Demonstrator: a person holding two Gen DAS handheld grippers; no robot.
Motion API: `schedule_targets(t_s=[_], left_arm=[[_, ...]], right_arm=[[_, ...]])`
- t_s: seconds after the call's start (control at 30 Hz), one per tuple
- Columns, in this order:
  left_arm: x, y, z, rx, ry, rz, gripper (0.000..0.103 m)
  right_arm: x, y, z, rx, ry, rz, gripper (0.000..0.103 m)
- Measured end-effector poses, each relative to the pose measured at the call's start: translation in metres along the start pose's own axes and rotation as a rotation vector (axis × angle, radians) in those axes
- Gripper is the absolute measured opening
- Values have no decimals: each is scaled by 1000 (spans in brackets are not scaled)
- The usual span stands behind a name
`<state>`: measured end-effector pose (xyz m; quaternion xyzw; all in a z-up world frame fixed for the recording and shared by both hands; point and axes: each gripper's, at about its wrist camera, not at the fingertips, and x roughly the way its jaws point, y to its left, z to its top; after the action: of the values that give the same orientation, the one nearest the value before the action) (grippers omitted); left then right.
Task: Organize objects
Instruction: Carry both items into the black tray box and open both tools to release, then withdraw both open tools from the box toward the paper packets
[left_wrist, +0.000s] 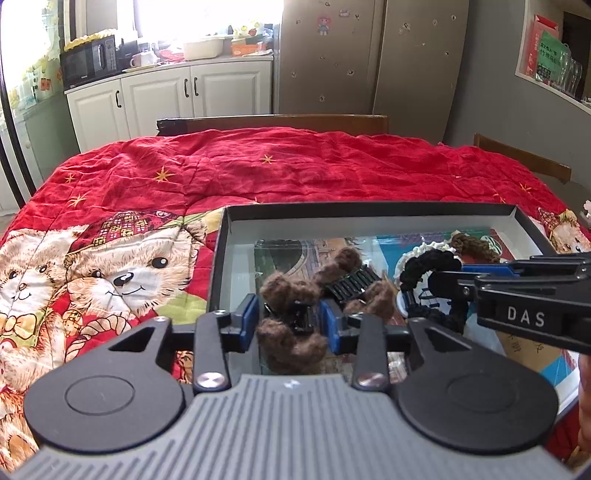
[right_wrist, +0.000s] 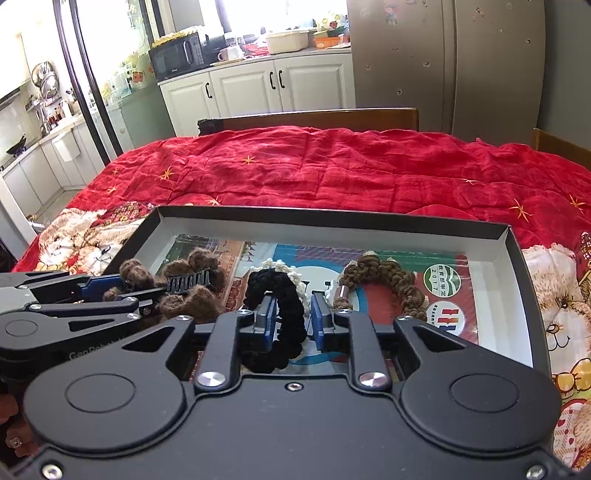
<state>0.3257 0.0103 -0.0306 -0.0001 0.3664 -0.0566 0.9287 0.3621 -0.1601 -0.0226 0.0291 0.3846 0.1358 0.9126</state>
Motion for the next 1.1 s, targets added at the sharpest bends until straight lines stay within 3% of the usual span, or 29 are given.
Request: schedule_targets(t_s=[0.47,1.1], left_arm=[[-29,5,2,-28,-59,-10,78],[-114,-17,-22,93,-162,-108,86]], right_arm=[[-27,1,0,-20,-42,0,30],[-136,10,-45,-135,-110,-5,39]])
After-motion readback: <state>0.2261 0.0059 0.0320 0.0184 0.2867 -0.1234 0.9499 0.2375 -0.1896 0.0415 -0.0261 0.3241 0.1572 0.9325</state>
